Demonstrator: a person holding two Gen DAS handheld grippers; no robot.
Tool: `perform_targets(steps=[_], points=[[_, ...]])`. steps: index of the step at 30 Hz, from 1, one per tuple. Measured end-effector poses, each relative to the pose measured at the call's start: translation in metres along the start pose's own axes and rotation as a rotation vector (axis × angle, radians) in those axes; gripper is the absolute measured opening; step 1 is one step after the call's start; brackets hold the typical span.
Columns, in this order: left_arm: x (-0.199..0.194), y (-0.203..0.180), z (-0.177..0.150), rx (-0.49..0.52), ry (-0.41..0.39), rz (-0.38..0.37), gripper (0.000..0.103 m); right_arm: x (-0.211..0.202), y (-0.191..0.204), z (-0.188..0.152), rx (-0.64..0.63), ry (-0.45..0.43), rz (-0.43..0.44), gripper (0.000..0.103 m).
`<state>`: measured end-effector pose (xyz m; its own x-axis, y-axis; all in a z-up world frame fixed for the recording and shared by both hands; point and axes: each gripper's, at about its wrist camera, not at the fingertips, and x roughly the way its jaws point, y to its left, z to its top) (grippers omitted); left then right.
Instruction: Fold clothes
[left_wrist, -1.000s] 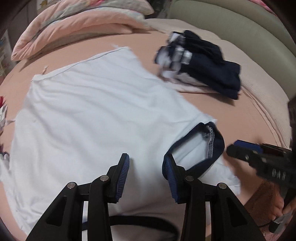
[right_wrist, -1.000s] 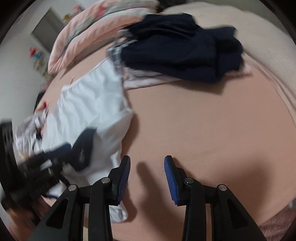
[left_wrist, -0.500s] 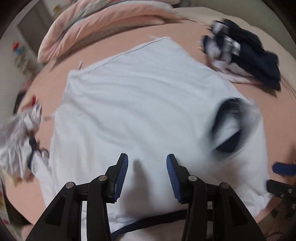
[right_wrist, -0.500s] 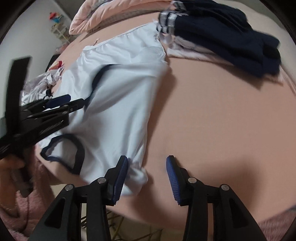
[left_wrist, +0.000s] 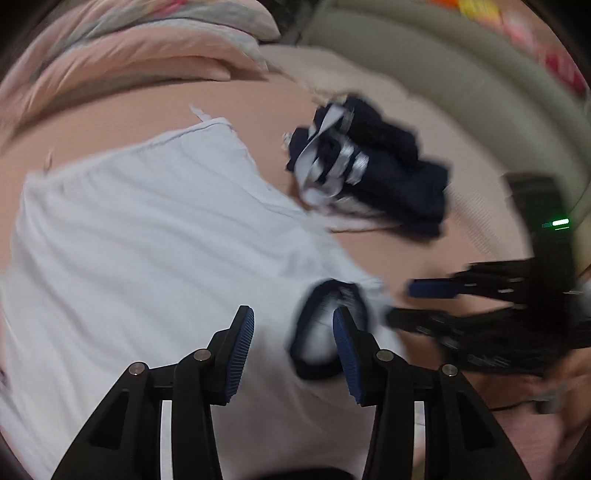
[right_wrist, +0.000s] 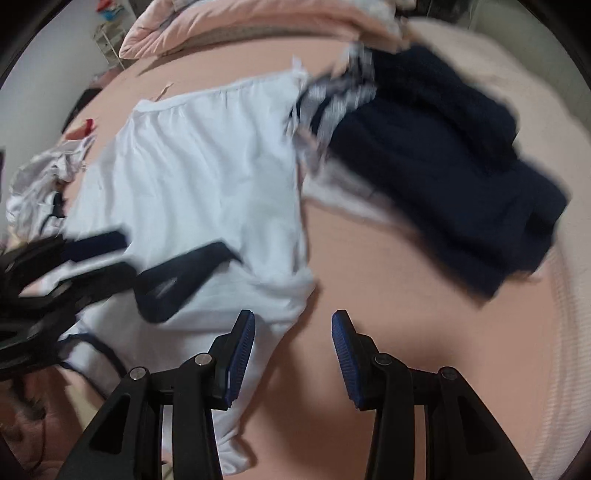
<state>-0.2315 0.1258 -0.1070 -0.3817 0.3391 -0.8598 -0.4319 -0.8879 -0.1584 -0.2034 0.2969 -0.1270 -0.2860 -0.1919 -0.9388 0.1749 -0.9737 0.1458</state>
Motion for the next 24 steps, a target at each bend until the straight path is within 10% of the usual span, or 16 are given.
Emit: perform_targets(steps=[8, 24], points=[[0.020, -0.022, -0.012, 0.124, 0.036, -0.065, 0.041, 0.022, 0.007, 0.020, -0.135, -0.005, 0.077, 0.043], [0.026, 0.008, 0.003, -0.069, -0.045, 0.005, 0.041, 0.009, -0.003, 0.009, -0.080, -0.084, 0.146, 0.042]])
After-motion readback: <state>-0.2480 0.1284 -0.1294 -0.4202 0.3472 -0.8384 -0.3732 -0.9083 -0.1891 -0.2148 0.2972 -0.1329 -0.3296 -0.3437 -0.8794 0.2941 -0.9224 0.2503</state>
